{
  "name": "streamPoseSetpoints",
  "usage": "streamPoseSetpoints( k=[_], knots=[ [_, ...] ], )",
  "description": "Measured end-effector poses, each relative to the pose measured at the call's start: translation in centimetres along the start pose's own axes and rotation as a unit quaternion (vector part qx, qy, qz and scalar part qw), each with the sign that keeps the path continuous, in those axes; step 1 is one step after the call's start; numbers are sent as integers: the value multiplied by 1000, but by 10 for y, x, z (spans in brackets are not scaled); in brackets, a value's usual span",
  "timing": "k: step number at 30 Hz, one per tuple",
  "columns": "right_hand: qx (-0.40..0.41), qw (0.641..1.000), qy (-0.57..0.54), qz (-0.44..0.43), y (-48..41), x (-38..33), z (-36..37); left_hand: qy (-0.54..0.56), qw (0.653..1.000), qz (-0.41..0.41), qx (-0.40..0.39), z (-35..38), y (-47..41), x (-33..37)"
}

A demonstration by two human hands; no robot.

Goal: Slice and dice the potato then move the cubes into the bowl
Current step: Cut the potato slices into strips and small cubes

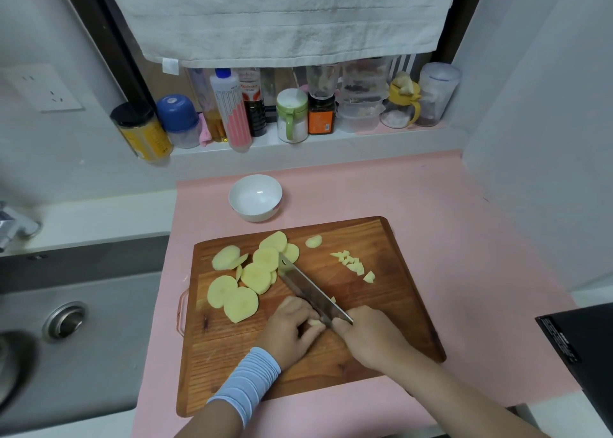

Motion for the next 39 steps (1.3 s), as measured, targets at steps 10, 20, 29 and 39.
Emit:
streamPoseSetpoints(
  k=[10, 20, 29, 39],
  knots=[
    [117, 931, 241, -248, 10, 0, -47, 50, 940, -198, 273, -128, -37, 0],
    [107, 858, 364, -345, 9, -2, -41, -33, 944, -247, -217, -47, -62, 8],
    [129, 836, 382, -372, 7, -2, -39, 3, 940, -274, -205, -24, -76, 22],
    [74, 945, 217, -232, 11, 27, -59, 80, 922, -380, -14, -96, -49, -39]
  ],
)
Point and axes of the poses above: each hand's wrist, its own y-axis away from the middle knuckle, its own z-axis out of the palm, x = y × z, the point moved 4 cm from there along -y, towards the middle knuckle, and after that the axes turned 3 degrees about -z, right-handed, at the moved point
